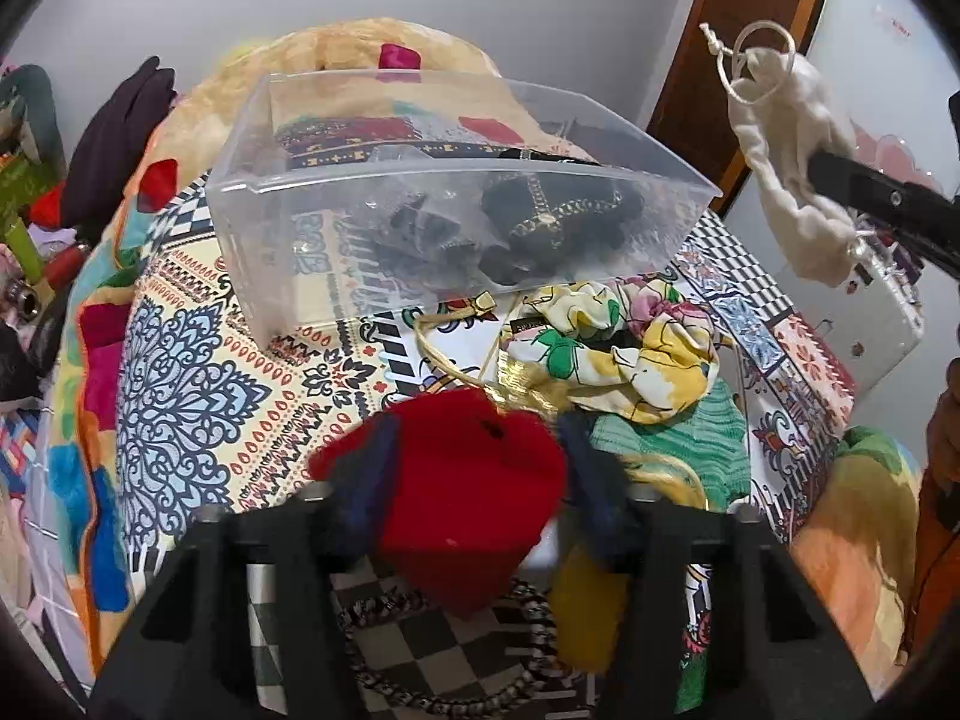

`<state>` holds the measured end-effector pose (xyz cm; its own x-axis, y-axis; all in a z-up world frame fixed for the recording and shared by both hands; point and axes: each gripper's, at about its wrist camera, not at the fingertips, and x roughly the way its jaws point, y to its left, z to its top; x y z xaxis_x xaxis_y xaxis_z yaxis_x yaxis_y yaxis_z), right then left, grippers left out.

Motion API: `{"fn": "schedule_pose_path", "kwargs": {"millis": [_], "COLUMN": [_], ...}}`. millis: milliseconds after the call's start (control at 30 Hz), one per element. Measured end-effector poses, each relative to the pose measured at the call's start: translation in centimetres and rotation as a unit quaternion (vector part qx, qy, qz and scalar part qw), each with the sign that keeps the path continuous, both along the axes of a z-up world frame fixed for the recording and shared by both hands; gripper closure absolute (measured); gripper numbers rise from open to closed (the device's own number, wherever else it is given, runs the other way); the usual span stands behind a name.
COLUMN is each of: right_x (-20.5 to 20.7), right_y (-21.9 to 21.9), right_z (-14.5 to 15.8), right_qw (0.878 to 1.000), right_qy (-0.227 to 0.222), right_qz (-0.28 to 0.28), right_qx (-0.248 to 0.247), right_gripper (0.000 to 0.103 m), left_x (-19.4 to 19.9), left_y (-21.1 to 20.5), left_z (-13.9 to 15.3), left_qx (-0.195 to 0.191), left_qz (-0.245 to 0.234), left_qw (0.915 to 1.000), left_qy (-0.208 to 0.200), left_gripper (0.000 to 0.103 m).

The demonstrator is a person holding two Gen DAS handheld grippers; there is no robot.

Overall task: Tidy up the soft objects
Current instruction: 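Grasp the white drawstring bag with the right tool while the left grasps the red pouch, then lower the white bag into the box with the right tool while the left drops the pouch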

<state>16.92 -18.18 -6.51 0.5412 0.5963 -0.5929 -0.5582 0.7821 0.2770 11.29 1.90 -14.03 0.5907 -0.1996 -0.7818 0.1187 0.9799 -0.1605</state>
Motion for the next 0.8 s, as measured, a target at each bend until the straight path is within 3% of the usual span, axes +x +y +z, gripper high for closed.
{"fn": "schedule_pose_path", "kwargs": {"millis": [33,233,433,800], "right_x": [0.0,0.1,0.3,1.7], "right_y": [0.1,0.3,0.3,1.1], "right_z": [-0.1,-0.2,-0.2,1.3], "right_qw": [1.000,1.000,1.000,1.000], "right_qy": [0.001,0.004,0.004,-0.016], "right_qz": [0.000,0.003,0.001,-0.003], "right_qx": [0.000,-0.002,-0.002,0.010], "right_gripper": [0.088,0.088,0.088,0.088], "left_x": [-0.1,-0.9,-2.4,-3.3], "left_y": [0.1,1.0,2.2,2.7], "left_z": [0.0,0.0,2.2,10.8], "left_qx": [-0.002,-0.018,-0.021,-0.026], "left_qz": [-0.001,-0.004,0.019,0.019], "left_qw": [1.0000,0.9998,0.9985,0.9869], "left_qy": [-0.004,-0.011,-0.046,-0.158], "left_gripper": [0.066,0.092,0.093,0.093]}}
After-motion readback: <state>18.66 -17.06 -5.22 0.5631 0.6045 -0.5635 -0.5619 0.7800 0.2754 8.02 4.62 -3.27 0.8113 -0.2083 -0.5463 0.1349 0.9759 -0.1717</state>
